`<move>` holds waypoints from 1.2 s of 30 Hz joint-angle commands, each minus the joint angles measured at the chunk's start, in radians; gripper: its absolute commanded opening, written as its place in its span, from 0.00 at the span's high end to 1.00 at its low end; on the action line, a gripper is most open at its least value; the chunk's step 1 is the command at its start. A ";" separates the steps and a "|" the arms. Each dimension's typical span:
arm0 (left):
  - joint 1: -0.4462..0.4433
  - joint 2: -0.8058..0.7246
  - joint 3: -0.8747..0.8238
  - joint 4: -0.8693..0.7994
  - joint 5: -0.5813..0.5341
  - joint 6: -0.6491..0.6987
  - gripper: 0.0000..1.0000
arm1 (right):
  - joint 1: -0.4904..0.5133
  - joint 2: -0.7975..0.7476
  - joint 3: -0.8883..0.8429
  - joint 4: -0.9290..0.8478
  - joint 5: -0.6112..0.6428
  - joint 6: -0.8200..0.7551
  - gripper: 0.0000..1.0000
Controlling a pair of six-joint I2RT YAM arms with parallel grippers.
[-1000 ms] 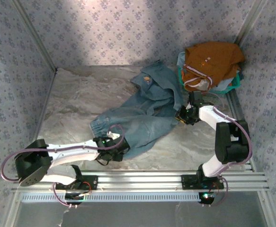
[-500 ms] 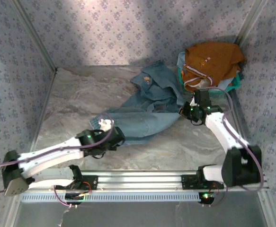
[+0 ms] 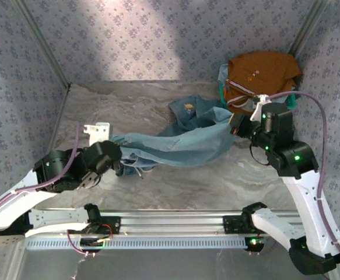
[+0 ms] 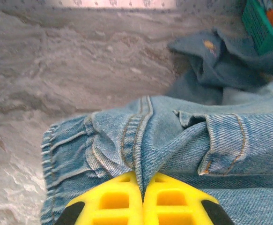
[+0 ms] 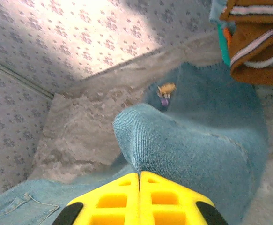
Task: Fold and stack the trousers
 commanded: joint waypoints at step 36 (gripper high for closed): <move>0.645 0.170 -0.497 0.570 0.549 0.178 0.03 | -0.048 0.691 0.028 0.252 -0.168 -0.208 0.26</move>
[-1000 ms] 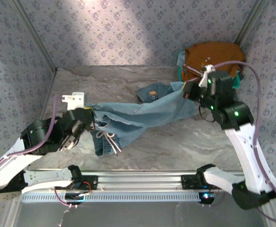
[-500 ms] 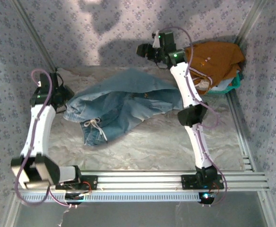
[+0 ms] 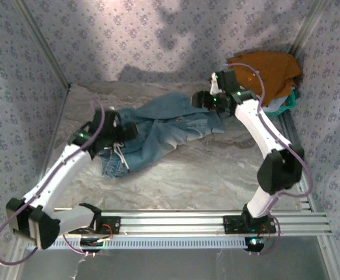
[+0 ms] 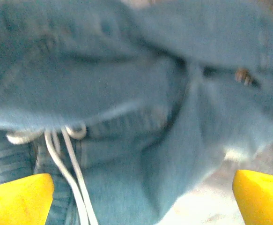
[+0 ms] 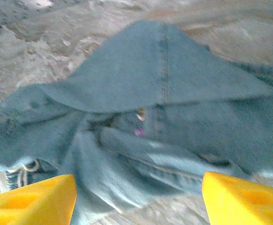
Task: Fold and stack the trousers
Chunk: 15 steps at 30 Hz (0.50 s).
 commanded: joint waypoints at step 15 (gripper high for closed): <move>-0.320 0.292 -0.220 0.222 -0.348 0.042 0.14 | -0.049 0.217 -0.211 0.164 0.028 -0.087 0.42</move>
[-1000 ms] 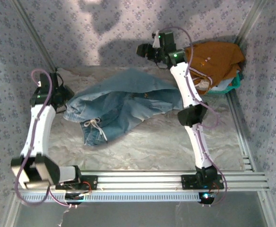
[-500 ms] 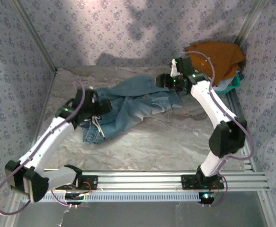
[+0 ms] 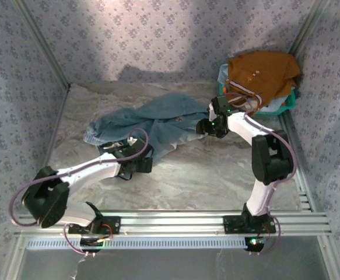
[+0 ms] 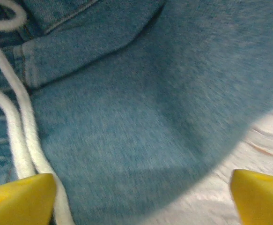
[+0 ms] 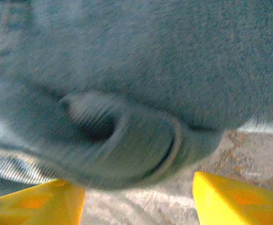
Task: Fold and stack the trousers
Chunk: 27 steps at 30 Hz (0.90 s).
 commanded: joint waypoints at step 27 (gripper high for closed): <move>0.445 -0.425 0.200 -0.237 0.004 0.094 1.00 | 0.228 -0.260 0.413 -0.244 0.164 -0.049 1.00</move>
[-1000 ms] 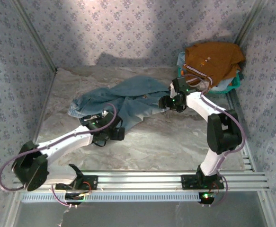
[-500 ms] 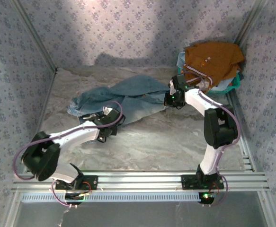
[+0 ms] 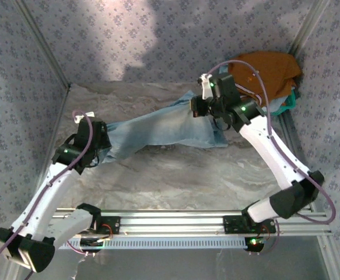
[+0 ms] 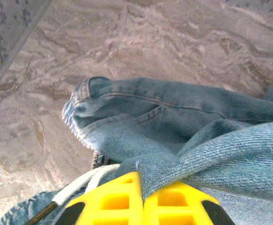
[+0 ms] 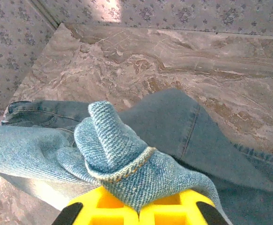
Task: Fold and stack the trousers
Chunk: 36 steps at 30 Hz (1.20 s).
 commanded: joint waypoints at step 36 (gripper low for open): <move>0.065 0.036 -0.115 0.012 0.162 -0.178 0.10 | -0.131 0.220 -0.467 0.066 -0.120 0.126 0.36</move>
